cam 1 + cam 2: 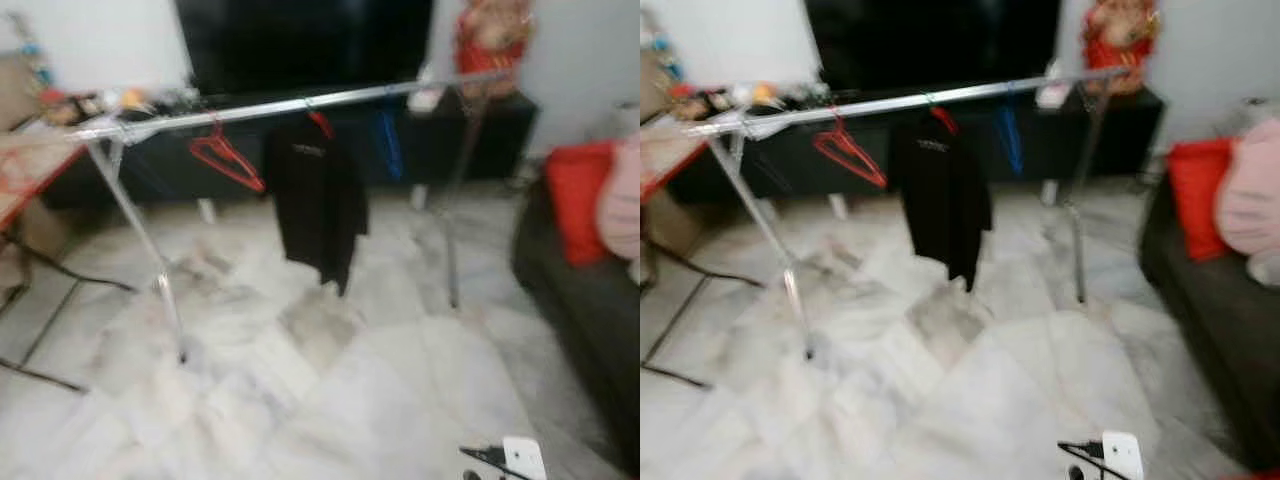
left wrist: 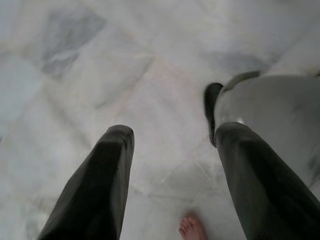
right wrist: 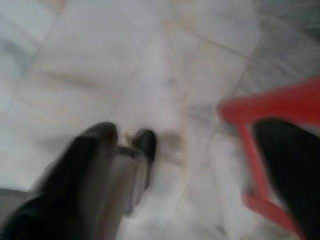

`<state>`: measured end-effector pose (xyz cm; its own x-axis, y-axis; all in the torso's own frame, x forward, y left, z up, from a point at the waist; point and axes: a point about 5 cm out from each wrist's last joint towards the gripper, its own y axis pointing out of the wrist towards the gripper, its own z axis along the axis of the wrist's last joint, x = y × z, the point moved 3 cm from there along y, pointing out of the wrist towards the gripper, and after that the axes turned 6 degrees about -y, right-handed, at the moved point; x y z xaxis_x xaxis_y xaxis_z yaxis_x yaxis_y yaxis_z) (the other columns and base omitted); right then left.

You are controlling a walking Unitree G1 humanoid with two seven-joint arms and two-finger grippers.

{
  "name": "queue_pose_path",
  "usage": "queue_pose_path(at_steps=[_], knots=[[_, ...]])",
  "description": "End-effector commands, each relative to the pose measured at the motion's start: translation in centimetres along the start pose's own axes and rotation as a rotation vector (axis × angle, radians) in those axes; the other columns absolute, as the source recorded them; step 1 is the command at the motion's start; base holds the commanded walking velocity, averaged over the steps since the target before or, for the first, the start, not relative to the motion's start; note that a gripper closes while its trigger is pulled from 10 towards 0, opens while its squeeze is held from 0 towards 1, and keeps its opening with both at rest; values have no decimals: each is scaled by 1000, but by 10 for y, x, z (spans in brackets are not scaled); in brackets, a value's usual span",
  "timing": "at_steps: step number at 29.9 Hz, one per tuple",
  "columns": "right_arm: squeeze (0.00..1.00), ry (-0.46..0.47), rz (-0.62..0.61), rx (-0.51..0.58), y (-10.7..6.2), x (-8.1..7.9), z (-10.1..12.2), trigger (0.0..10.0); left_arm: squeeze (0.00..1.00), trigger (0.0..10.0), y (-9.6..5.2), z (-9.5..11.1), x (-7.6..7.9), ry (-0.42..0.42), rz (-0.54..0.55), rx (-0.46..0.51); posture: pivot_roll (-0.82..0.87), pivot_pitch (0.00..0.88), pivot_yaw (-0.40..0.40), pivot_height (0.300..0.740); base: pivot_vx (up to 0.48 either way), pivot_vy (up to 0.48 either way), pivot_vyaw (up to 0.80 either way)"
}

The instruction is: Hang hanger

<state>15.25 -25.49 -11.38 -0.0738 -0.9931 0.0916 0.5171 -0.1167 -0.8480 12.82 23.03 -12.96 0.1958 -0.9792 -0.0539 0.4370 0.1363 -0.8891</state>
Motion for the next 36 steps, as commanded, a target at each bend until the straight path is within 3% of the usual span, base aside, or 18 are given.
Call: queue_pose_path(at_steps=[1,15,21,36], knots=[[0,0,-6,19,1,2,9,10000,0,10000,0,-3,0,-11,5,-6,-141,0,48,740,0,0,0],[0,-1,-6,20,1,3,10,10000,0,10000,0,-3,1,-13,9,-9,-139,0,48,740,0,0,0],[0,25,30,75,1,-1,16,10000,0,10000,0,-2,1,-10,6,-8,-138,0,35,740,0,0,0],[0,-106,36,82,0,11,25,10000,0,10000,1,-2,15,-78,3,4,-110,0,-64,740,0,0,0]])
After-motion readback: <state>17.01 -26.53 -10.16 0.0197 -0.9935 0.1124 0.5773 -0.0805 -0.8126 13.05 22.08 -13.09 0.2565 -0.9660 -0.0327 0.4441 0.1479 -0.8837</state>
